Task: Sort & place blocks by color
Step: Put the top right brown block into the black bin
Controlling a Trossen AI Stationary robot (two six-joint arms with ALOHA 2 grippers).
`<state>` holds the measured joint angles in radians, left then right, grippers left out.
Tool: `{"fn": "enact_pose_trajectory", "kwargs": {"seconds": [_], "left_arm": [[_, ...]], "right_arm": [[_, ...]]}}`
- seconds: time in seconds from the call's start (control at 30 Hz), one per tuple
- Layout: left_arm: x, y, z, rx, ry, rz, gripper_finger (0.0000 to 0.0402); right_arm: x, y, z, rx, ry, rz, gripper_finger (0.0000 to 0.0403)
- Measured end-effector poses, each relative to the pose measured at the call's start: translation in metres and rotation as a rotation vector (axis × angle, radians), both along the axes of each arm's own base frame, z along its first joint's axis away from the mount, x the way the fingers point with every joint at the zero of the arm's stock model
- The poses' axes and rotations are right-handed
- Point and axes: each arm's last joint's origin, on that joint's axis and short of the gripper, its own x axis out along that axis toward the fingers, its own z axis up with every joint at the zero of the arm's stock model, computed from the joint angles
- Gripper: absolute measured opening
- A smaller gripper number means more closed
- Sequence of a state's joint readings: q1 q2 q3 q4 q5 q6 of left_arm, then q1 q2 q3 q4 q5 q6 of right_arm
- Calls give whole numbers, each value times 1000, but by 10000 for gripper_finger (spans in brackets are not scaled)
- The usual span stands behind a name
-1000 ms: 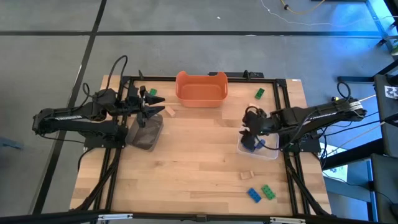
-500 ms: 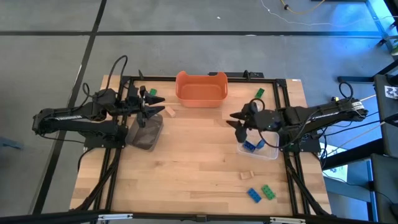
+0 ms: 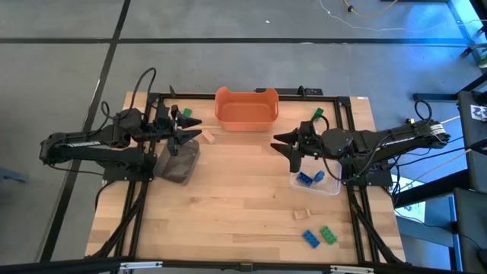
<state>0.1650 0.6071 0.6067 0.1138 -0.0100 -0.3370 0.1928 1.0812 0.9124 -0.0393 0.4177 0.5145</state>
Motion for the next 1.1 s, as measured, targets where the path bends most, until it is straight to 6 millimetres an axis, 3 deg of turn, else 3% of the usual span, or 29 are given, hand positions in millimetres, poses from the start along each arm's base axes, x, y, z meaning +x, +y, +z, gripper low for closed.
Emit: {"fn": "enact_pose_trajectory", "kwargs": {"seconds": [0.13,0.27,0.4,0.53,0.63,0.77,1.1], "left_arm": [[0,0,0,0,-2,0,197],[0,0,0,0,-2,0,197],[0,0,0,1,-2,0,197],[0,0,0,7,0,1,197],[0,0,0,7,0,1,197],[0,0,0,7,0,1,197],[0,0,0,6,1,3,197]], "right_arm": [[1,-7,6,9,-32,-74,185],[-3,-35,9,128,101,-247,185],[-19,-67,-8,264,455,-448,185],[-38,-93,-40,326,835,-547,185],[-46,-110,-72,382,1046,-498,185],[-49,-134,-106,424,1157,-441,185],[-38,-186,-136,352,1297,-284,188]]}}
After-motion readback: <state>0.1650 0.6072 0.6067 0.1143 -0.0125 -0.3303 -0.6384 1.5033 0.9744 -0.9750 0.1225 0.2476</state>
